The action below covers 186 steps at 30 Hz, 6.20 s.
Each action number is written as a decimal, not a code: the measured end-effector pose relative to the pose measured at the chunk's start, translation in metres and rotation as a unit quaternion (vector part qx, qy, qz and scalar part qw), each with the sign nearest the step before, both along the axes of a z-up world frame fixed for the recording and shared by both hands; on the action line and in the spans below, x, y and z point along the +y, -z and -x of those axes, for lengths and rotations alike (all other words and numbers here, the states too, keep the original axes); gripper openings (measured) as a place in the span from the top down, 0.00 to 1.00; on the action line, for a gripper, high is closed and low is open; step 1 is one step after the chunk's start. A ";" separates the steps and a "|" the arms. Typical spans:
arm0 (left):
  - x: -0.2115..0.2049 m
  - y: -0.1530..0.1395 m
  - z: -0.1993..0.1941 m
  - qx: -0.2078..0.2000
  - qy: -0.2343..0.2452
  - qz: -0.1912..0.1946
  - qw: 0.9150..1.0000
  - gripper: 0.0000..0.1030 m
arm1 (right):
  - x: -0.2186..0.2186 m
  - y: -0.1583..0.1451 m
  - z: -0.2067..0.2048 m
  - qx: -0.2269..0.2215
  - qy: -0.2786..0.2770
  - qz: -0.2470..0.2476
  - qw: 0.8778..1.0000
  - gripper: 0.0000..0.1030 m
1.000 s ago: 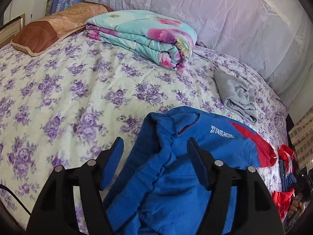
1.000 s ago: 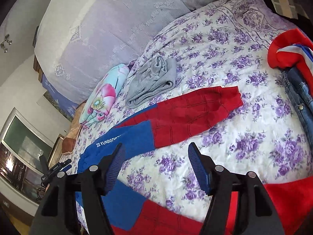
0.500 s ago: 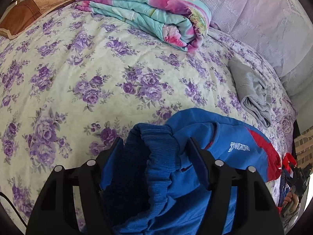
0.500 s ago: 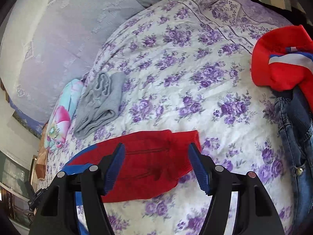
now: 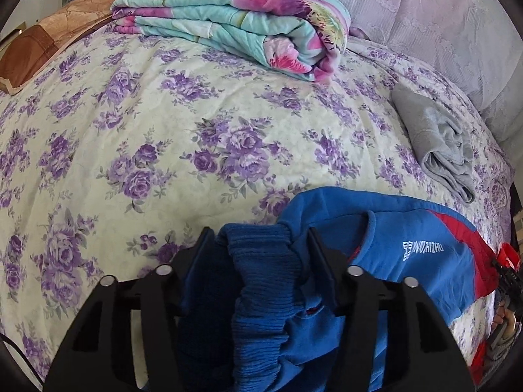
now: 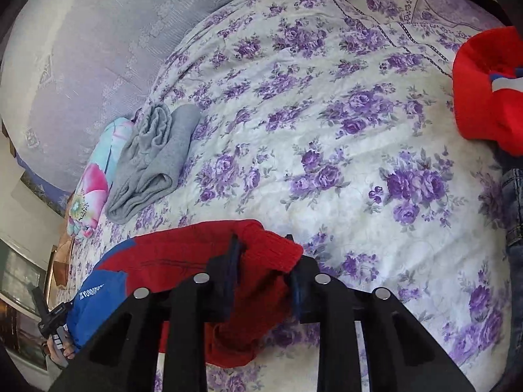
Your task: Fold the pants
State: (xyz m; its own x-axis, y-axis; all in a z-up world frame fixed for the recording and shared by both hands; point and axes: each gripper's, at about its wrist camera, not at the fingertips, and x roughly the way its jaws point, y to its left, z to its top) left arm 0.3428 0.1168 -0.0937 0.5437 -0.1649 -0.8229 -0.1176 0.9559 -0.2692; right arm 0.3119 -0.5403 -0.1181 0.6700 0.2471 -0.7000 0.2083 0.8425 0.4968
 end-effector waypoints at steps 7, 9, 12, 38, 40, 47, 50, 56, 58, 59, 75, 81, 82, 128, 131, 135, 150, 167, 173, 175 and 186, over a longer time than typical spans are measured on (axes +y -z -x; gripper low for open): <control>0.002 -0.017 0.008 -0.030 0.012 0.026 0.999 0.63 | 0.010 -0.033 0.019 -0.032 -0.012 0.022 0.999 0.78; 0.003 -0.026 0.012 -0.039 0.013 0.035 0.999 0.63 | 0.011 -0.039 0.024 -0.036 -0.011 0.022 0.999 0.78; 0.004 -0.038 0.018 -0.055 0.018 0.037 0.998 0.64 | 0.010 -0.046 0.034 -0.048 -0.008 0.020 0.999 0.78; 0.060 -0.033 0.207 -0.104 0.031 0.088 0.990 0.39 | 0.038 -0.038 0.295 -0.081 -0.020 0.021 0.996 0.78; 0.061 -0.033 0.219 -0.103 0.021 0.093 0.990 0.37 | 0.036 -0.038 0.301 -0.078 -0.012 0.017 0.997 0.73; 0.062 -0.045 0.255 -0.107 -0.004 0.099 0.989 0.37 | 0.070 -0.063 0.312 -0.112 -0.032 0.040 0.992 0.66; 0.066 -0.053 0.264 -0.110 -0.010 0.132 0.985 0.37 | 0.090 -0.068 0.312 -0.120 -0.053 0.039 0.991 0.61; 0.046 -0.056 0.257 -0.073 -0.005 0.182 0.981 0.28 | 0.121 -0.076 0.315 -0.123 -0.086 0.044 0.988 0.58; 0.034 -0.055 0.246 -0.052 -0.003 0.181 0.982 0.27 | 0.129 -0.085 0.318 -0.134 -0.097 0.060 0.984 0.56; 0.028 -0.055 0.240 -0.045 -0.003 0.175 0.984 0.27 | 0.132 -0.090 0.320 -0.137 -0.101 0.065 0.983 0.52; 0.036 -0.061 0.218 -0.089 -0.003 0.193 0.977 0.90 | 0.140 -0.044 0.302 -0.052 -0.108 -0.024 0.992 0.49; 0.037 -0.074 0.213 -0.110 0.006 0.180 0.977 0.90 | 0.134 -0.019 0.265 -0.036 -0.082 -0.117 0.989 0.49; 0.036 -0.072 0.211 -0.105 0.007 0.178 0.978 0.90 | 0.134 -0.014 0.256 -0.030 -0.079 -0.128 0.988 0.49; 0.076 -0.001 0.234 -0.024 -0.022 0.172 0.985 0.76 | 0.116 -0.008 0.310 0.014 -0.107 -0.067 0.992 0.96; 0.080 0.004 0.243 -0.025 -0.021 0.184 0.982 0.74 | 0.116 0.014 0.310 0.036 -0.101 -0.084 0.991 0.96; 0.080 -0.034 0.260 -0.075 -0.021 0.155 0.985 0.73 | 0.118 0.010 0.313 0.034 -0.103 -0.079 0.991 0.92; -0.020 -0.004 0.225 -0.043 0.091 0.121 0.988 0.46 | 0.064 -0.009 0.340 -0.024 0.011 -0.211 0.977 0.41; -0.018 0.008 0.225 -0.045 0.096 0.125 0.986 0.46 | 0.047 -0.025 0.335 -0.060 0.040 -0.240 0.968 0.29; -0.018 0.007 0.225 -0.043 0.095 0.128 0.986 0.46 | 0.071 -0.047 0.328 -0.099 0.021 -0.076 0.992 0.92; -0.017 0.008 0.224 -0.041 0.095 0.136 0.985 0.46 | 0.080 -0.078 0.333 -0.142 -0.009 -0.026 0.989 0.92; -0.015 0.009 0.223 -0.040 0.099 0.137 0.985 0.46 | 0.052 -0.020 0.337 -0.028 0.035 0.034 0.998 0.47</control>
State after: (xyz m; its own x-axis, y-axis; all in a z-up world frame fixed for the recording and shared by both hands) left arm 0.1198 0.1016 -0.1025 0.5394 -0.4848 -0.6885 0.0964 0.8478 -0.5214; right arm -0.0254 -0.4887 -0.0977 0.7220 0.1519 -0.6750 0.2419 0.8586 0.4519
